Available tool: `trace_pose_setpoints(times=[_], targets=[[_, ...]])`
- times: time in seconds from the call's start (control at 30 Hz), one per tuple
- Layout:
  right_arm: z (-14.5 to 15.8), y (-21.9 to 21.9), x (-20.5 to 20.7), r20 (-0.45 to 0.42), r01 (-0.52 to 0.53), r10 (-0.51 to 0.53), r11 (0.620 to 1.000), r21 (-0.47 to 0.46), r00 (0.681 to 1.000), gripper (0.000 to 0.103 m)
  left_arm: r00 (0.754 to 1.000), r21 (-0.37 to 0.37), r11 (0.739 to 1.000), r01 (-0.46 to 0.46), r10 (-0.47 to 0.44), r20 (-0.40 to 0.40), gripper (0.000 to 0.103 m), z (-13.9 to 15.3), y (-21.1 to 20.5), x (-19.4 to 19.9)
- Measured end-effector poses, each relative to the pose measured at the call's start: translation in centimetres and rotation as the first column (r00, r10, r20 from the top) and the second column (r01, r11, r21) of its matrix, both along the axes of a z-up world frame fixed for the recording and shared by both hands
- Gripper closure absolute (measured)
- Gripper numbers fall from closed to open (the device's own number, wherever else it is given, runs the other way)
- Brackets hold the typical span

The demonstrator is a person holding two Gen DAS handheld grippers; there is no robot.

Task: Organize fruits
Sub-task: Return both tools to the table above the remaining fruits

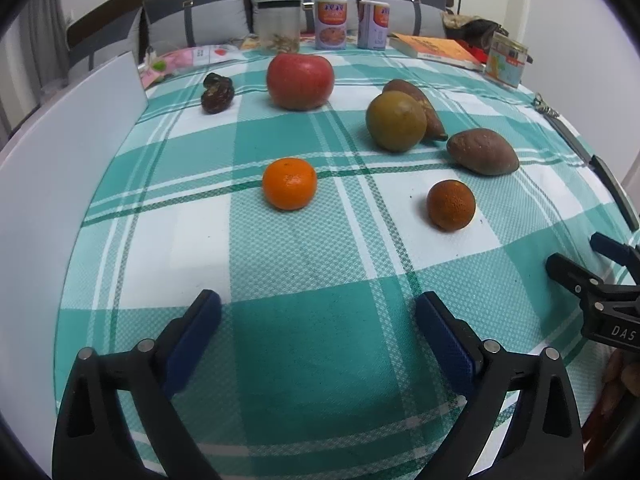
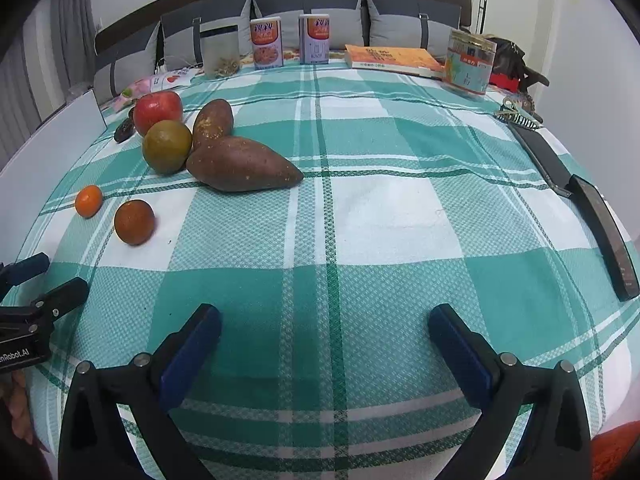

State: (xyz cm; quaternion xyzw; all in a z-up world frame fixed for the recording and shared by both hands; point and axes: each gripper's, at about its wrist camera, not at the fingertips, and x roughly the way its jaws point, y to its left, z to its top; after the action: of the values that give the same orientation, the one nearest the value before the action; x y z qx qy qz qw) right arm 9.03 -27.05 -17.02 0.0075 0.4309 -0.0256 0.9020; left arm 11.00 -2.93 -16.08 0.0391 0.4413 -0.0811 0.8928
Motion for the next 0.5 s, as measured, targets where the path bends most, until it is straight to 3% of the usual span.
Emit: trace_pose_setpoints(times=[0.5], targets=[[-0.05, 0.06, -0.04, 0.009, 0.007, -0.007, 1.0, 0.001, 1.0, 0.0, 1.0, 0.001, 1.0, -0.001, 0.001, 0.005, 0.004, -0.17, -0.06, -0.11]])
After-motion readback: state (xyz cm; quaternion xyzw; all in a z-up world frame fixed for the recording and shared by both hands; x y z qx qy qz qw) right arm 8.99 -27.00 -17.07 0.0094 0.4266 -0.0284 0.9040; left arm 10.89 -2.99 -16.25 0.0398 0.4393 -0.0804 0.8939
